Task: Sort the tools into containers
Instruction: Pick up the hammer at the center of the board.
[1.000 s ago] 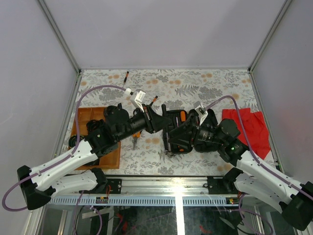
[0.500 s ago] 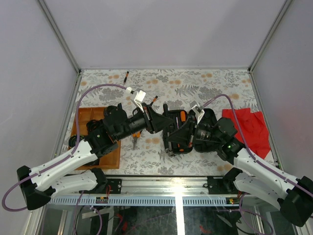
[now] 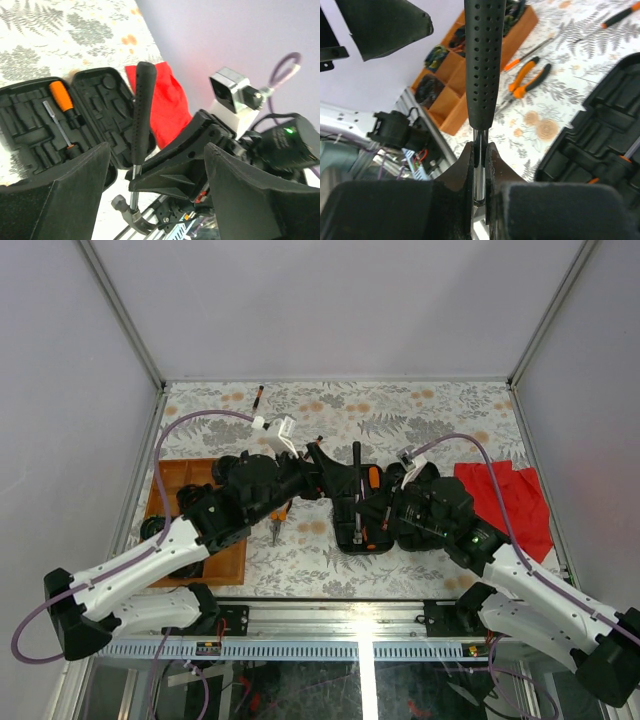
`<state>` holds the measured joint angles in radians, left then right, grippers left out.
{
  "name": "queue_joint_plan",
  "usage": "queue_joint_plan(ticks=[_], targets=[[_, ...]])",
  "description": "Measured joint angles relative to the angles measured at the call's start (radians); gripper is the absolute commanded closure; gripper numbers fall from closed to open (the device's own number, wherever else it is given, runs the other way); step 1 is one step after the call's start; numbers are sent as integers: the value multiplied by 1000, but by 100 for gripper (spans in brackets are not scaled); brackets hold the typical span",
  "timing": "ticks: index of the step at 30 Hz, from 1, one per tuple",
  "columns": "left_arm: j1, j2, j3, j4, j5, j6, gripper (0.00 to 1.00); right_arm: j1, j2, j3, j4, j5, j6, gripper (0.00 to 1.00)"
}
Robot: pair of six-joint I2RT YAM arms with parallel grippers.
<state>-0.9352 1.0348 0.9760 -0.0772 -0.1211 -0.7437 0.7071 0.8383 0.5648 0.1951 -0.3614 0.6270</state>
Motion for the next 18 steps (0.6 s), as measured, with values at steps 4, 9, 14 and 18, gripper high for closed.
queue_joint_plan(ticks=[4,9,14,18], targets=[[0,69,35,-48,-37,-13,26,21,13,38,-90,100,-35,100],[0,148,45,-53,-54,-19,29,119,44,78,-139,222,-80,100],[0,199,57,-53,-61,-21,53,182,63,83,-163,303,-101,100],[0,206,60,-50,-59,-24,73,202,68,83,-164,350,-111,100]])
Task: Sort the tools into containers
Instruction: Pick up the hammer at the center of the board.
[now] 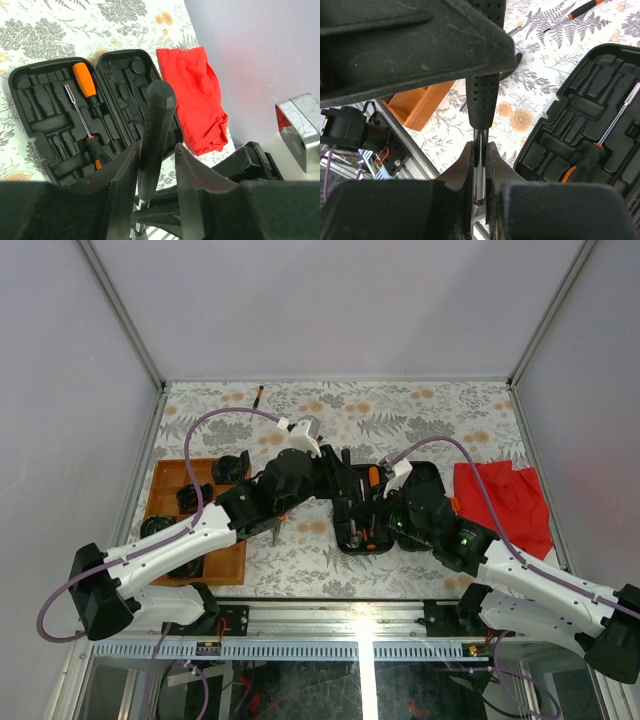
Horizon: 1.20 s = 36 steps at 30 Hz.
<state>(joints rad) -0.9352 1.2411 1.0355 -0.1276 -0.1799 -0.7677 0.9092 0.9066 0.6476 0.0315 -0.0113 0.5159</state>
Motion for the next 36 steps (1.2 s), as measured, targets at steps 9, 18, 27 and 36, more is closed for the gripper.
queue_joint_plan(ticks=[9,18,27,36], targets=[[0,-10,-6,-2,-5,18,100,4,-7,0,0,21,-5,67],[0,-108,-55,-1,57,23,100,5,-127,-29,74,-93,23,43],[0,-215,-58,64,174,23,100,5,-167,-66,119,-193,71,58],[0,-222,-80,90,198,26,86,6,-166,-67,137,-238,95,95]])
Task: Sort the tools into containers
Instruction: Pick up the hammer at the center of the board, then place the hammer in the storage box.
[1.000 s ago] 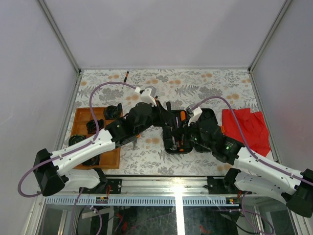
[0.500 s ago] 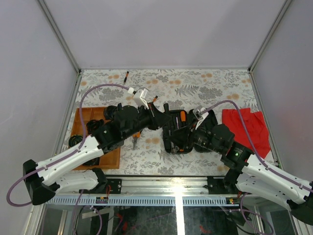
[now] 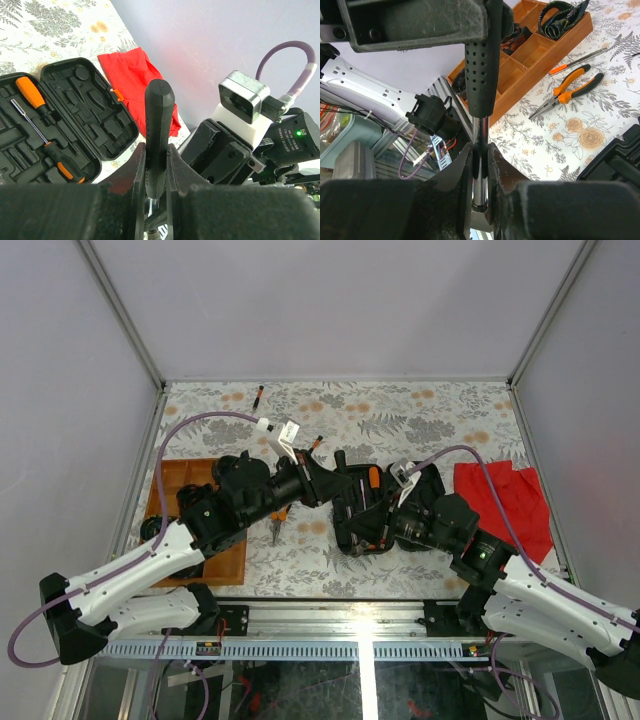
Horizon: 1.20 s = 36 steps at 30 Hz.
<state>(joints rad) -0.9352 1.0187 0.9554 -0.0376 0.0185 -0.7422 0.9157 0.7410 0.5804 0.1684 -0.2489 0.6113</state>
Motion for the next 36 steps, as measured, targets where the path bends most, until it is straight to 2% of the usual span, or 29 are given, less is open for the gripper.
queue_joint_plan(ticks=[1,4,5,6,8,15,19,22,26,31,36], targets=[[0,0,-1,0,0,0,82,0,1,0,0,1,0,99],[0,0,-3,-2,-4,2,62,0,2,0,-8,5,-4,100],[0,0,-3,-3,-6,0,51,0,2,0,-14,15,-10,100],[0,0,-3,-3,-9,0,44,1,1,0,-27,29,-14,100],[0,0,-3,-5,-16,-1,38,1,2,2,-63,61,-26,100],[0,-7,-9,-77,-87,-4,34,1,48,121,-331,309,-98,100],[0,-21,-64,-134,-129,-18,31,0,90,206,-471,481,-135,100],[0,-13,-100,-187,-137,-32,31,-27,153,263,-580,551,-150,100],[0,10,-124,-236,-137,-50,31,-150,226,274,-665,528,-174,100],[0,41,-129,-267,-138,-62,30,-352,279,255,-709,425,-217,100],[10,140,-122,-272,-134,-57,32,-446,322,198,-695,341,-228,100]])
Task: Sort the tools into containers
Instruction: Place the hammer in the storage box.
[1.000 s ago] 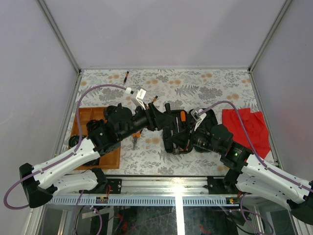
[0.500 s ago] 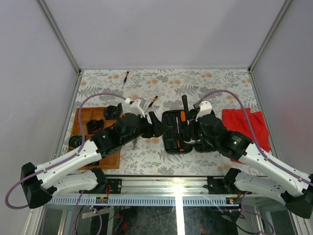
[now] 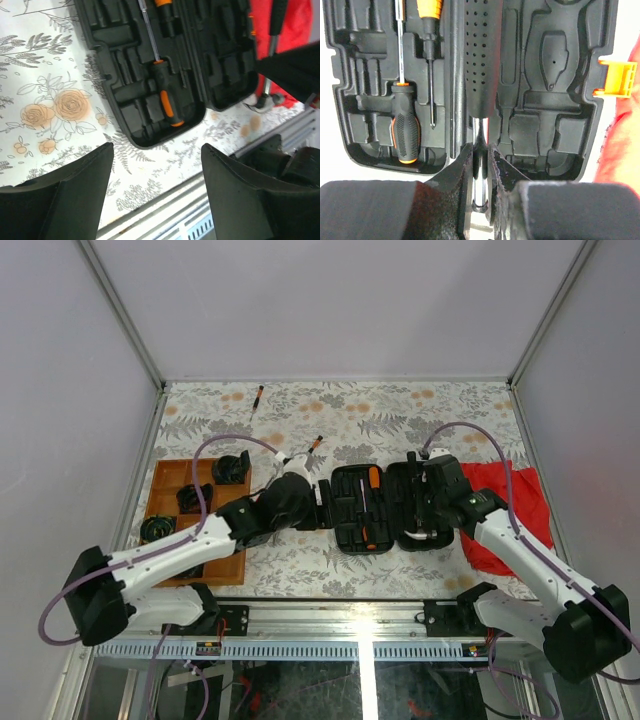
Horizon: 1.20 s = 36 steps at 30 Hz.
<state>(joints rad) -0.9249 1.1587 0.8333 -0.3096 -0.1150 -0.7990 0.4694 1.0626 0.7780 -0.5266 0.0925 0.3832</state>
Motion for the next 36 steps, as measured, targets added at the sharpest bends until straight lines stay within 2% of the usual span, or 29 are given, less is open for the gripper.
queue_joint_plan(ticks=[12,23,32,36], targets=[[215,390,190,0,101,99,39,-31,-29,-50,63,-112,6,100],[266,657,271,34,191,147,45,-31,-39,-62,76,-120,13,100],[282,755,335,101,208,140,70,-31,-50,-62,76,-120,6,100],[294,757,335,101,209,150,75,-31,-50,-62,70,-120,-7,100]])
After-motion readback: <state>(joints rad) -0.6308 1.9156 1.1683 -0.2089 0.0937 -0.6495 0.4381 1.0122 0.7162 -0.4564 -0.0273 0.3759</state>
